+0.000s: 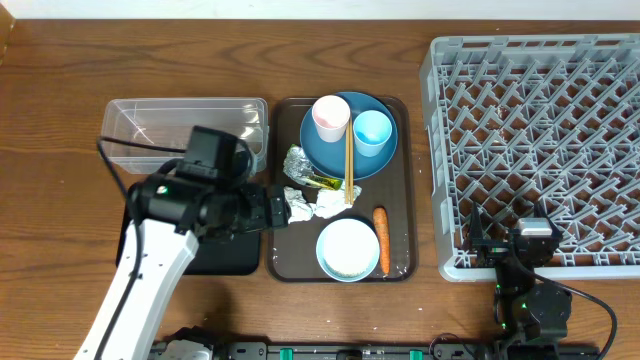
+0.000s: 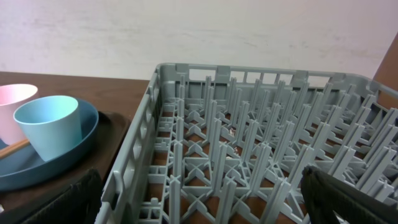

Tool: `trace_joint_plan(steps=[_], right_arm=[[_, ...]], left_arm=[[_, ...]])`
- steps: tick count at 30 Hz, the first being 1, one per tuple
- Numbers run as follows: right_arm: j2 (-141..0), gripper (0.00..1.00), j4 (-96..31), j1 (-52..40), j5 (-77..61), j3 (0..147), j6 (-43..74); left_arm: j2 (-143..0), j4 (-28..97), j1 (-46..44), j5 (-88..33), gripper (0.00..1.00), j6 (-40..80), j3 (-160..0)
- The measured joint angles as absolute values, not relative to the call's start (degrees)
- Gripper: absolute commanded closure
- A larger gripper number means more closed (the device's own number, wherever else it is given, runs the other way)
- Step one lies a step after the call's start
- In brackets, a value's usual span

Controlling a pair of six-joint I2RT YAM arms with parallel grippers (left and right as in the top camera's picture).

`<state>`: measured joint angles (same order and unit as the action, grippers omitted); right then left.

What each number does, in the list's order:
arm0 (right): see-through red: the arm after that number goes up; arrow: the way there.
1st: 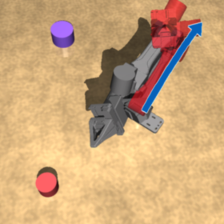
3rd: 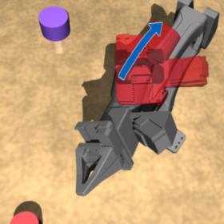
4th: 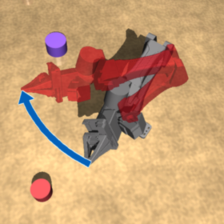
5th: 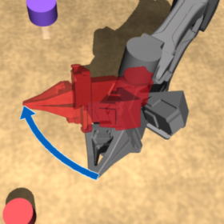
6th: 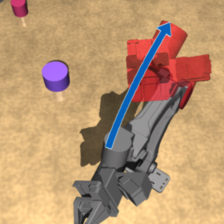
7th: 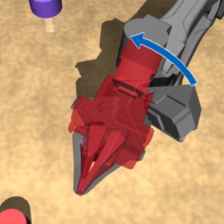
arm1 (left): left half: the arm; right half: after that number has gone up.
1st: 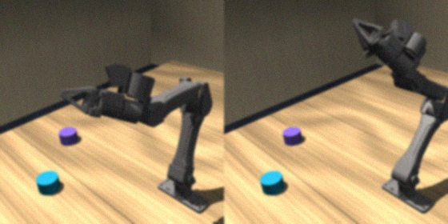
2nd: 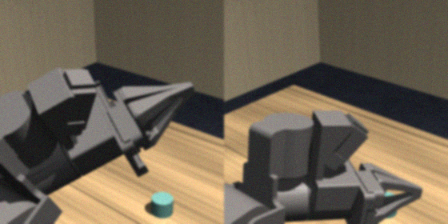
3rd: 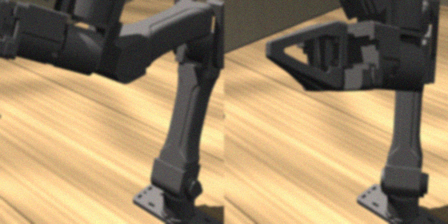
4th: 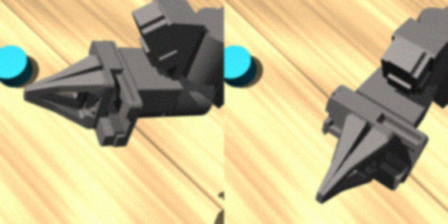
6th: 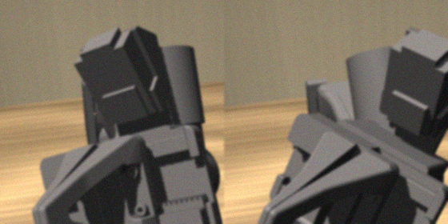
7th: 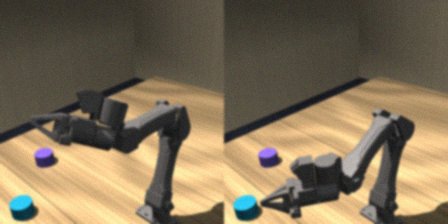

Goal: Sort waste into correct bins and load items into the dishwasher rack
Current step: 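Reach the left gripper to the crumpled white tissue and grasp it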

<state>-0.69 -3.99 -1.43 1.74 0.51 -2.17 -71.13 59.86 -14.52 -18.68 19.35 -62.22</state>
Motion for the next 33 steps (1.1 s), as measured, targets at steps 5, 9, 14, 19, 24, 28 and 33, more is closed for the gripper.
trace_joint_plan(steps=[5, 9, 14, 19, 24, 28, 33], right_arm=[[-0.69, 0.01, -3.99, -1.43, 1.74, 0.51, -2.17], [-0.69, 0.01, -3.99, -1.43, 1.74, 0.51, -2.17], [-0.69, 0.01, -3.99, -1.43, 1.74, 0.51, -2.17], [-0.69, 0.01, -3.99, -1.43, 1.74, 0.51, -2.17], [-0.69, 0.01, -3.99, -1.43, 1.74, 0.51, -2.17], [-0.69, 0.01, -3.99, -1.43, 1.74, 0.51, -2.17], [-0.69, 0.01, -3.99, -1.43, 1.74, 0.51, -2.17]], left_arm=[[-73.65, 58.39, -17.30, -15.49, 0.02, 22.74, -62.22], [-74.76, 58.06, -20.53, -11.70, 0.02, 25.21, -62.22], [-74.81, 57.56, -23.27, -9.13, 0.02, 26.83, -62.22], [-74.81, 57.56, -23.70, -8.14, 0.02, 27.27, -62.22], [-74.81, 57.63, -23.70, -7.66, 0.02, 27.46, -62.22], [-74.81, 57.63, -23.70, -7.46, 0.02, 27.49, -62.22], [-74.81, 58.59, -23.70, -7.53, 0.02, 27.70, -62.22]])
